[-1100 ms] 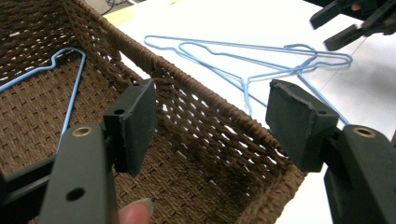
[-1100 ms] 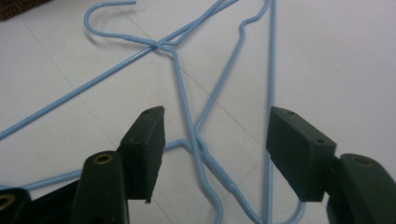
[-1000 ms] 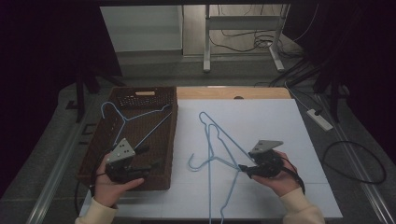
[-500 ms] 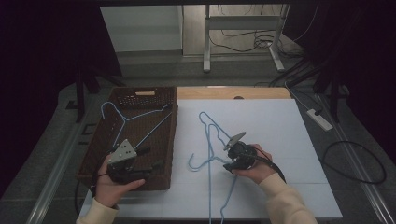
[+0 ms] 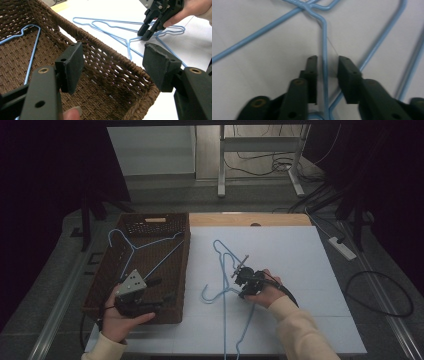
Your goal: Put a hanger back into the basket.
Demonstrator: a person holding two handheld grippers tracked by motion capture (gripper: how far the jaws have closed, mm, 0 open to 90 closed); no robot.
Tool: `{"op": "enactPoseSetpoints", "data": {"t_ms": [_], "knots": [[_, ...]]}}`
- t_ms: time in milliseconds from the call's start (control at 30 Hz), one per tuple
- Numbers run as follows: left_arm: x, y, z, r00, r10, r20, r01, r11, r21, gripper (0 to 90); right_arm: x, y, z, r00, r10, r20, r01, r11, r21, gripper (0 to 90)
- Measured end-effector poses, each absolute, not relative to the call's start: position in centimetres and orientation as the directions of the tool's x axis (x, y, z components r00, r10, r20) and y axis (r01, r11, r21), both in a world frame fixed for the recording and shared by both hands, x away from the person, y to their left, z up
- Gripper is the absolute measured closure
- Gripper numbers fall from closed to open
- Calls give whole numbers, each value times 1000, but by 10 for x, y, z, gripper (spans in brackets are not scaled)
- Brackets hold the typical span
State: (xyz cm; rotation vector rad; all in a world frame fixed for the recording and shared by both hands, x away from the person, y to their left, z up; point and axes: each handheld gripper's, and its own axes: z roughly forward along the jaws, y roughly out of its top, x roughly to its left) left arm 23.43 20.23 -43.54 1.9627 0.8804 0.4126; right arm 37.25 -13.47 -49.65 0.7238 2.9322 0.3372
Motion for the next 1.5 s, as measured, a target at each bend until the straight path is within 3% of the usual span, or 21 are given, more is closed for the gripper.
{"op": "enactPoseSetpoints", "data": {"t_ms": [67,100,300,700,933,1500], "knots": [[234,202,-435,689,722,-60,416,-326,849,332,373,-133,-496,-881,472,-36,452,862,228,796],[234,202,-435,689,722,-60,415,-326,849,331,373,-132,-496,-881,471,-32,454,863,220,868],[233,201,-434,691,720,-56,411,-328,851,332,367,-134,-494,-888,453,-82,424,874,236,878],[234,199,-434,686,727,-44,401,-327,856,336,348,-194,-432,-856,517,-4,442,734,516,882],[236,196,-433,683,730,-30,397,-336,854,337,334,-222,-404,-858,511,58,429,649,628,882],[252,167,-422,719,695,3,359,-375,855,339,318,-245,-399,-884,443,152,420,604,677,882]]}}
